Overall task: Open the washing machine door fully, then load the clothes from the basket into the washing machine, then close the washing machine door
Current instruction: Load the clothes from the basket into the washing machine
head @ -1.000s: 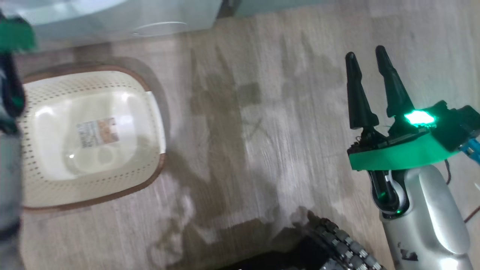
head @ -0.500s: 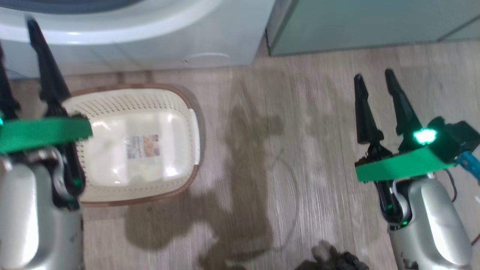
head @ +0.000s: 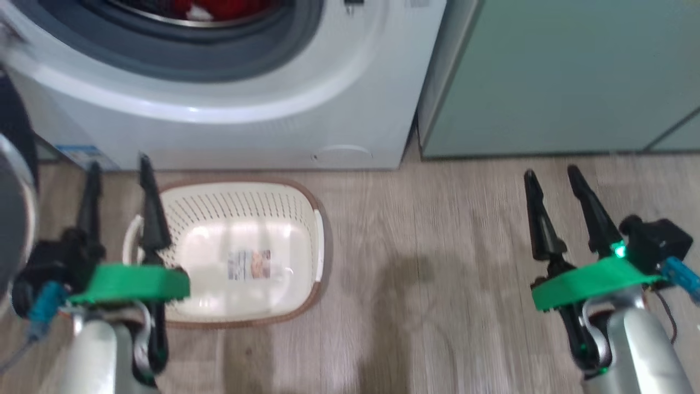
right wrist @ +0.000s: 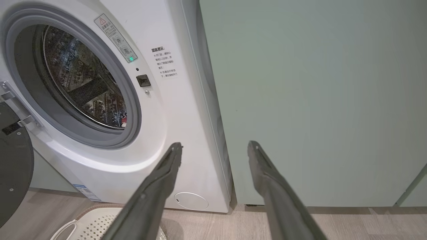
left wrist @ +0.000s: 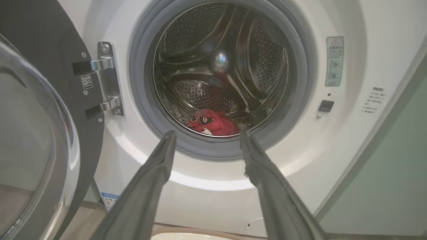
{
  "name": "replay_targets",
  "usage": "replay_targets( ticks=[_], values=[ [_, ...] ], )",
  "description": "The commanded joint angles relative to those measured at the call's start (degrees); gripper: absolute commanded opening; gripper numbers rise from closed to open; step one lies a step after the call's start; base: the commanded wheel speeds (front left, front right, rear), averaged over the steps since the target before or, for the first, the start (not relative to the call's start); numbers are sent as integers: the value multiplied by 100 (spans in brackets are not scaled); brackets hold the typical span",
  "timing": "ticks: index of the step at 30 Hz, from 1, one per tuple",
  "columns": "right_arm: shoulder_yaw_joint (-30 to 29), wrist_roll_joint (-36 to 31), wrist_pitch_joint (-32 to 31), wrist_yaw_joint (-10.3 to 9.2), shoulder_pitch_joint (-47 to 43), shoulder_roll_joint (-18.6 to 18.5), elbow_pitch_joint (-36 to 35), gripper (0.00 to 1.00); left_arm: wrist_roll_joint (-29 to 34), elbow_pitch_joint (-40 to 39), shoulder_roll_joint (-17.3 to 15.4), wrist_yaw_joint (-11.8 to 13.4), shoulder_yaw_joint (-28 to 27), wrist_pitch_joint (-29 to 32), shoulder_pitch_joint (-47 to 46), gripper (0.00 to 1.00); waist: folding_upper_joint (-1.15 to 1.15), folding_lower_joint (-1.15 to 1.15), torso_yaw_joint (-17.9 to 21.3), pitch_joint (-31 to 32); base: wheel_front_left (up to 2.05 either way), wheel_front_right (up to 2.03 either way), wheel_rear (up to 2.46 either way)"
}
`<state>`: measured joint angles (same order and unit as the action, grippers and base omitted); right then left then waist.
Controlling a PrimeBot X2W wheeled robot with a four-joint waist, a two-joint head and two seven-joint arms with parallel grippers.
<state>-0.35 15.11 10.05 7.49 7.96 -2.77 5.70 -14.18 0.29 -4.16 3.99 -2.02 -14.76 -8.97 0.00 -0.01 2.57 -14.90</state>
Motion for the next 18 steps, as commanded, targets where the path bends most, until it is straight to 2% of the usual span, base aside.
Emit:
replay_targets(
  ticks=[1,11,18],
  values=[
    [68,-55,-61,0,-83,-10,-243,100,114,-154,-39,-51,-98,-24,97,100,0,1,-112,351,0,0,0],
    [-117,-57,-242,0,-597,-10,-305,100,293,-29,-3,-71,208,-15,707,100,0,1,-126,1014,0,0,0],
    [-192,-77,-364,0,-931,-10,-438,100,410,1,-127,-108,375,221,1006,100,0,1,-80,1344,0,0,0]
  ],
)
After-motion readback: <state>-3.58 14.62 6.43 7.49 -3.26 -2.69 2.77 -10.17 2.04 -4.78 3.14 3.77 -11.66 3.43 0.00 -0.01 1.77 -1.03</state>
